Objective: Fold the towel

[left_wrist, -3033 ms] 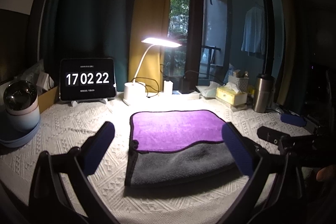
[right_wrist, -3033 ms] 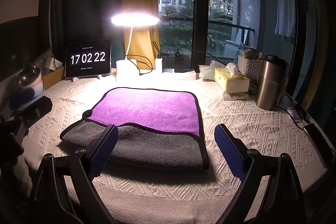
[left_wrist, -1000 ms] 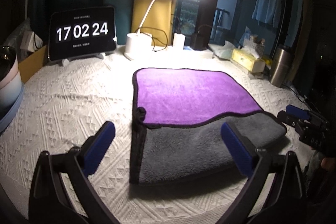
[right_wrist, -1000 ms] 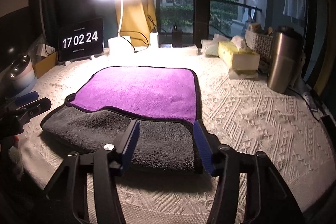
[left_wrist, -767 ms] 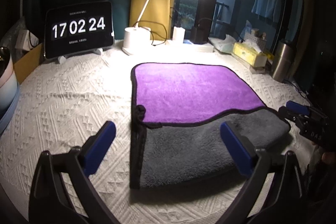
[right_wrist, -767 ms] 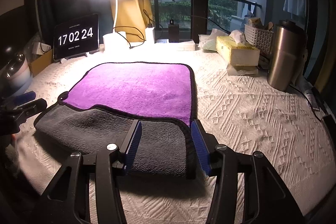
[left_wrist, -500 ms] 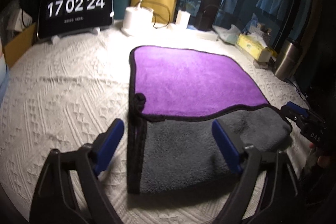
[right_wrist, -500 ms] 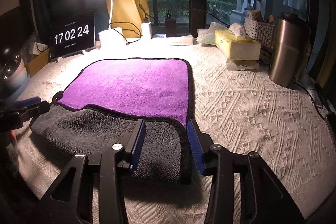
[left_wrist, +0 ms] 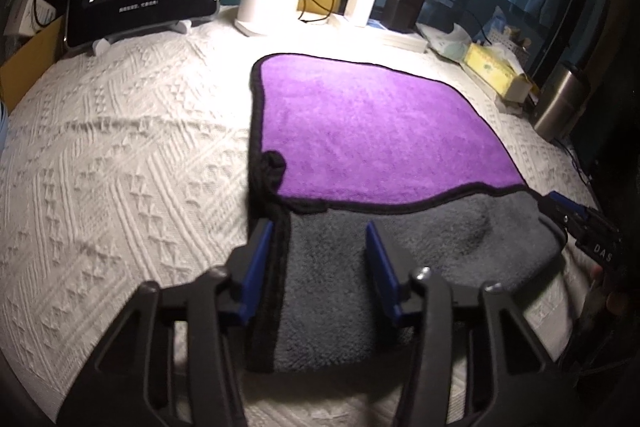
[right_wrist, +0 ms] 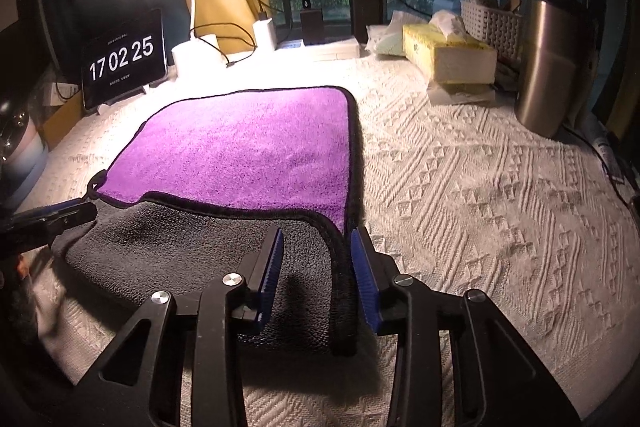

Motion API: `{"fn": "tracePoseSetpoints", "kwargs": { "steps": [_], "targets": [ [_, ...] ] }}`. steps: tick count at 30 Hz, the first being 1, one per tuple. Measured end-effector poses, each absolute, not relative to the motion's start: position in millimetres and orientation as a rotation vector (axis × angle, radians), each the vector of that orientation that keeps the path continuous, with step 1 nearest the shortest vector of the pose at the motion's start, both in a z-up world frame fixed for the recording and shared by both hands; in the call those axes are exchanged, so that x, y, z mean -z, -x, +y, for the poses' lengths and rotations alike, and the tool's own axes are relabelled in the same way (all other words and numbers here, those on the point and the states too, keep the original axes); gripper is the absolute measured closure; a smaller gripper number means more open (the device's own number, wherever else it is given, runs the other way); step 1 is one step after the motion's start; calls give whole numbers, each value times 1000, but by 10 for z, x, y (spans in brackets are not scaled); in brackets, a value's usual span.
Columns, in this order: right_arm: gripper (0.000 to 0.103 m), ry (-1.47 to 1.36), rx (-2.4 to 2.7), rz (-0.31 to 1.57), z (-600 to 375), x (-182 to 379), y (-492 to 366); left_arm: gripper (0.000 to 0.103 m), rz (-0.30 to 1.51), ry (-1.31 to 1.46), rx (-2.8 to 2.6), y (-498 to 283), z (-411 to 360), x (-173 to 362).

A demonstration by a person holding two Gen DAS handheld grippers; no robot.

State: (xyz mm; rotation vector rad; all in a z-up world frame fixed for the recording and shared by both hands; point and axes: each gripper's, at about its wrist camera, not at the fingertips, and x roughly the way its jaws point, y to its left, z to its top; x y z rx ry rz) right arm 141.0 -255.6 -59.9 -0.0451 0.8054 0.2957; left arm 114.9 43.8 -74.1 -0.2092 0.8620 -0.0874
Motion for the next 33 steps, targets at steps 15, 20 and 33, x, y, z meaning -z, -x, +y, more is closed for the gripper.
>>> {"fn": "tracePoseSetpoints", "kwargs": {
  "steps": [15,20,33],
  "targets": [
    [86,97,-278,884,-2497,696,-1533,97,815,141,77,-1060,402,692],
    [98,137,-257,857,-2468,675,-1497,98,785,134,67,-1009,413,635],
    [98,181,-245,687,-2367,302,-1298,98,687,124,18,-906,482,430]
  ]
}}
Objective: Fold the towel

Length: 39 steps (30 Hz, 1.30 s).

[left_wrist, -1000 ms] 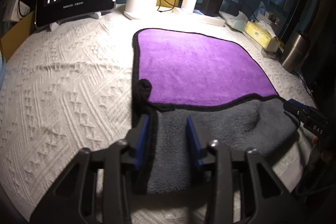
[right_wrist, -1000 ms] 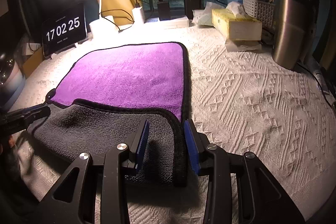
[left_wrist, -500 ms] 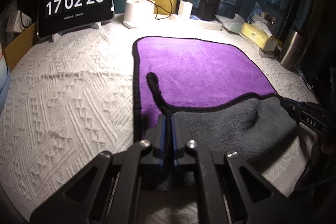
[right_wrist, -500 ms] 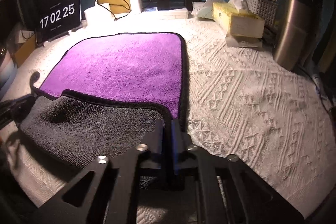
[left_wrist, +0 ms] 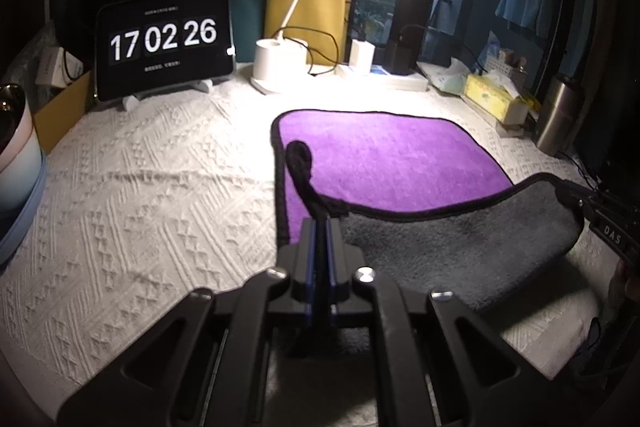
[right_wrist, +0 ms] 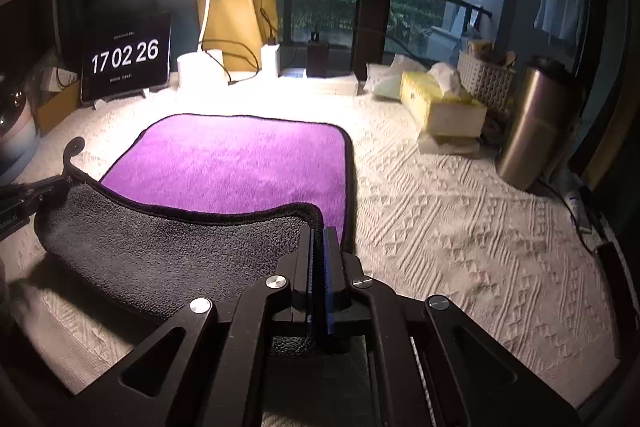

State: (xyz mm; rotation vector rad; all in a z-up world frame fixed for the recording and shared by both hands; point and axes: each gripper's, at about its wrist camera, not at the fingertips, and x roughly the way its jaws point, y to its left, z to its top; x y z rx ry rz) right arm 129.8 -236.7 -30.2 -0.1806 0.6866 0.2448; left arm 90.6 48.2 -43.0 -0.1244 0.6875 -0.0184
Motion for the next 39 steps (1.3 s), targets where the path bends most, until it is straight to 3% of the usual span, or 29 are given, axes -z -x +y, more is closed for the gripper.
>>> {"fn": "tracePoseSetpoints", "kwargs": {
  "steps": [39],
  "targets": [
    [98,210,-212,505,-2319,-69,-1643,98,509,54,-24,-1272,601,-24]
  ]
}}
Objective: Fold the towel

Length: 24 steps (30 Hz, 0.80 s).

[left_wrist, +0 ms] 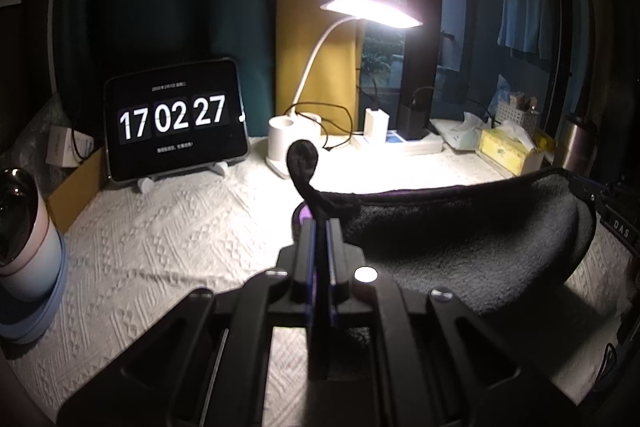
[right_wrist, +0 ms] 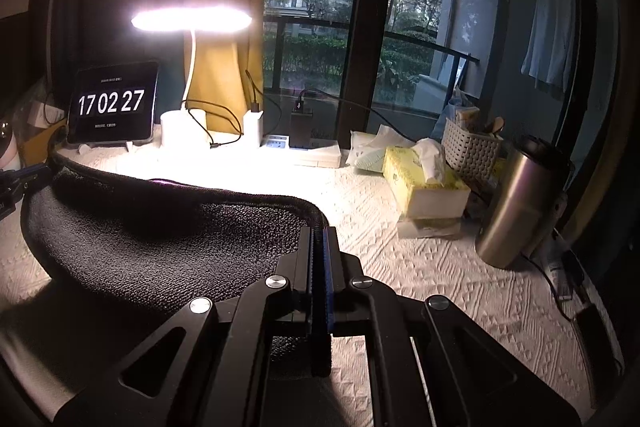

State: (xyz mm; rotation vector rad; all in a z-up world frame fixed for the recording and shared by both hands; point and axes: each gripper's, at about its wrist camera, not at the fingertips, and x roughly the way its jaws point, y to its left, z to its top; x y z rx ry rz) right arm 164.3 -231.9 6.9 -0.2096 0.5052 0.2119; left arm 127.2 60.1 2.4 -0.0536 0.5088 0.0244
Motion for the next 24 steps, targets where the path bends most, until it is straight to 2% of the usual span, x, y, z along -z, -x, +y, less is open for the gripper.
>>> {"fn": "tracePoseSetpoints", "kwargs": {
  "steps": [24],
  "targets": [
    [98,227,-202,457,-2228,-138,-1985,98,449,29,-13,-1628,642,-107]
  ]
}}
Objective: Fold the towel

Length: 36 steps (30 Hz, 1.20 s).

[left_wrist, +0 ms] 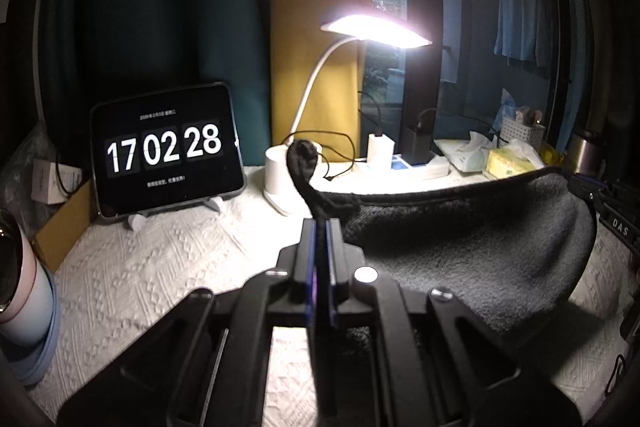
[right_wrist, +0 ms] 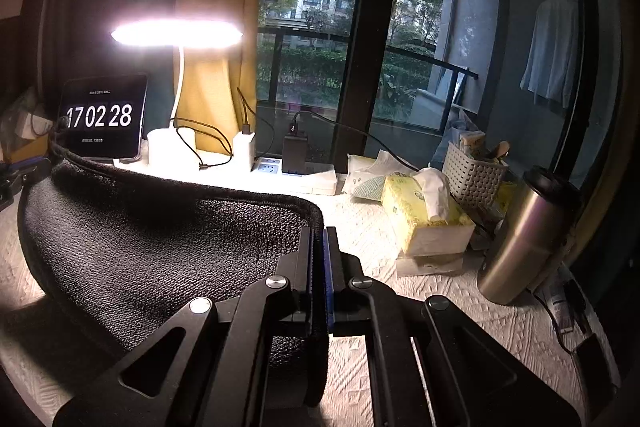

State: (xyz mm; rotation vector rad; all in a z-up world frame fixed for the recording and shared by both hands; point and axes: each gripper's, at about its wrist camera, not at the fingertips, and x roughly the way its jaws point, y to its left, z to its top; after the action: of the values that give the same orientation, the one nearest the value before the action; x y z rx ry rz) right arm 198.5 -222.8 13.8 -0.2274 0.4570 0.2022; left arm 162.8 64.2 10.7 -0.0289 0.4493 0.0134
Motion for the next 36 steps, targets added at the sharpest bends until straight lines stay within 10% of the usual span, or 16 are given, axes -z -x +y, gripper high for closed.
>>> {"fn": "tracePoseSetpoints", "kwargs": {
  "steps": [36],
  "targets": [
    [98,280,-212,538,-2102,137,-2787,98,539,20,-4,-2428,706,196]
  ]
}}
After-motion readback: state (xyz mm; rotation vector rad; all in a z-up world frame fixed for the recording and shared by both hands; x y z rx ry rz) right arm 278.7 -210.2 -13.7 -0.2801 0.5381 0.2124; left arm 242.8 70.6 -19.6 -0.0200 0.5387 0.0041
